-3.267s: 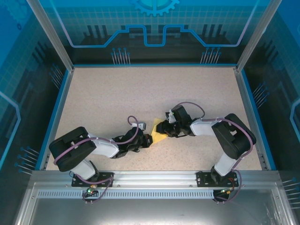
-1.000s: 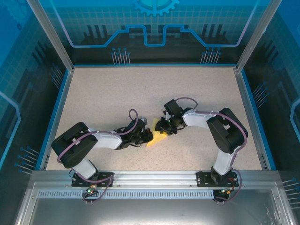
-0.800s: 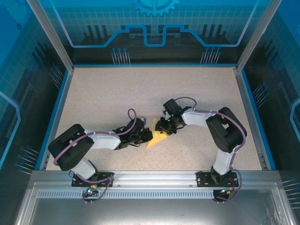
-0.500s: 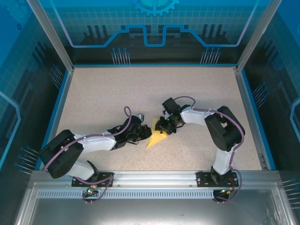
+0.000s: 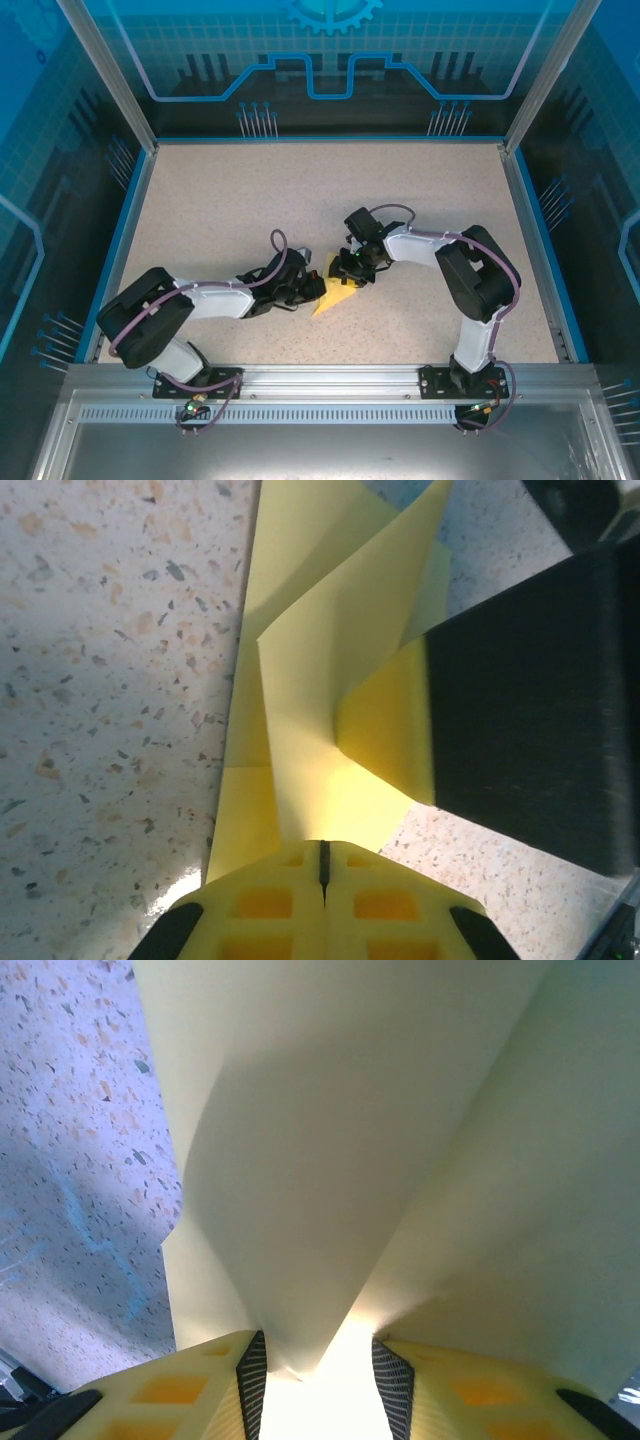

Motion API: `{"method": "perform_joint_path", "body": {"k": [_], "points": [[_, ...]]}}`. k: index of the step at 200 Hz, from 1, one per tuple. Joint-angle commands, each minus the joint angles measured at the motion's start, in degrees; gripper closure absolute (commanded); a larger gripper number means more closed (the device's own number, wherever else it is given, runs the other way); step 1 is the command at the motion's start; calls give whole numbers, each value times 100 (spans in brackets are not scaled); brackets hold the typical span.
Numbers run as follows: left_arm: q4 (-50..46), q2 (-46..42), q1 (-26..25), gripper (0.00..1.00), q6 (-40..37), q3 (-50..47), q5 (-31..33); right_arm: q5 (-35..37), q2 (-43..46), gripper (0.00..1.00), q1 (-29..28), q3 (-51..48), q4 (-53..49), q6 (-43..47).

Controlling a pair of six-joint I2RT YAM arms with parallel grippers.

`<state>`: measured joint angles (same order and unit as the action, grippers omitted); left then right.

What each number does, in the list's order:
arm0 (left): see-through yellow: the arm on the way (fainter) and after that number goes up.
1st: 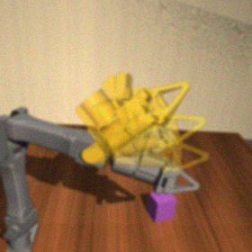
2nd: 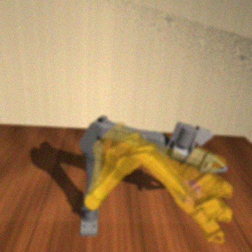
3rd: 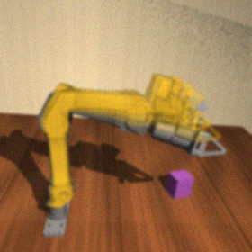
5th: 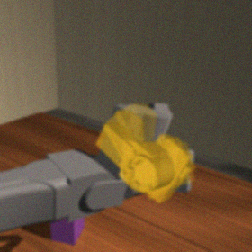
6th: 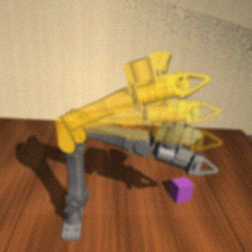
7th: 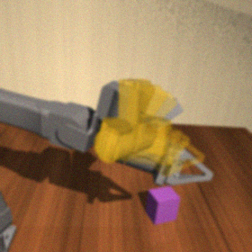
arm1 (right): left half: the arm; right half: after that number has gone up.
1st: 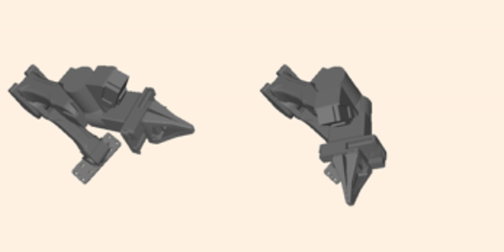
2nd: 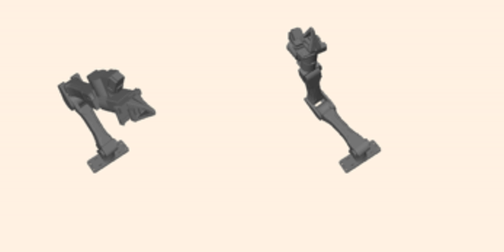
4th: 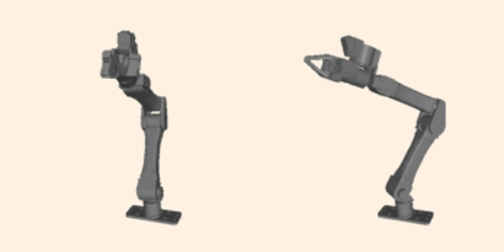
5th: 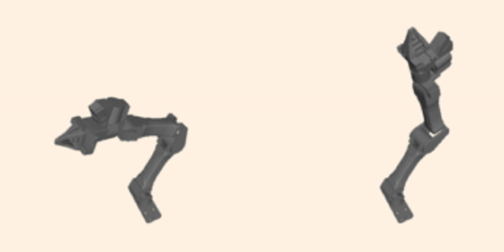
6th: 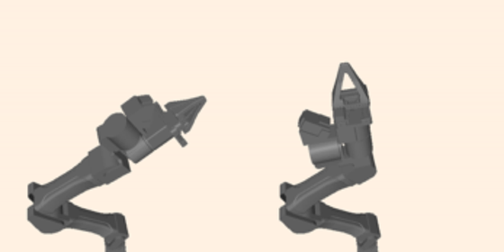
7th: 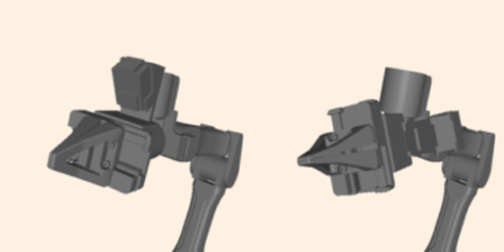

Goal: Fold a paper plane with a square sheet of paper (pick it up from the middle)
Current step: Fourth fold the wing at the center of the table.

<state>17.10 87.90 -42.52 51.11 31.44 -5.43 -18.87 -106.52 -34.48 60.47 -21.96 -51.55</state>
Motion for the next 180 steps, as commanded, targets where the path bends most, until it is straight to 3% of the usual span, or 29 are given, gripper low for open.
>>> {"method": "perform_joint_path", "body": {"k": [1,180], "points": [[214,154,25,96,13,178,-161,709,-599,60,-116,-342,-350,41],[-363,351,25,96,31,258,365,780,-655,60,-113,-349,-441,-19]]}}
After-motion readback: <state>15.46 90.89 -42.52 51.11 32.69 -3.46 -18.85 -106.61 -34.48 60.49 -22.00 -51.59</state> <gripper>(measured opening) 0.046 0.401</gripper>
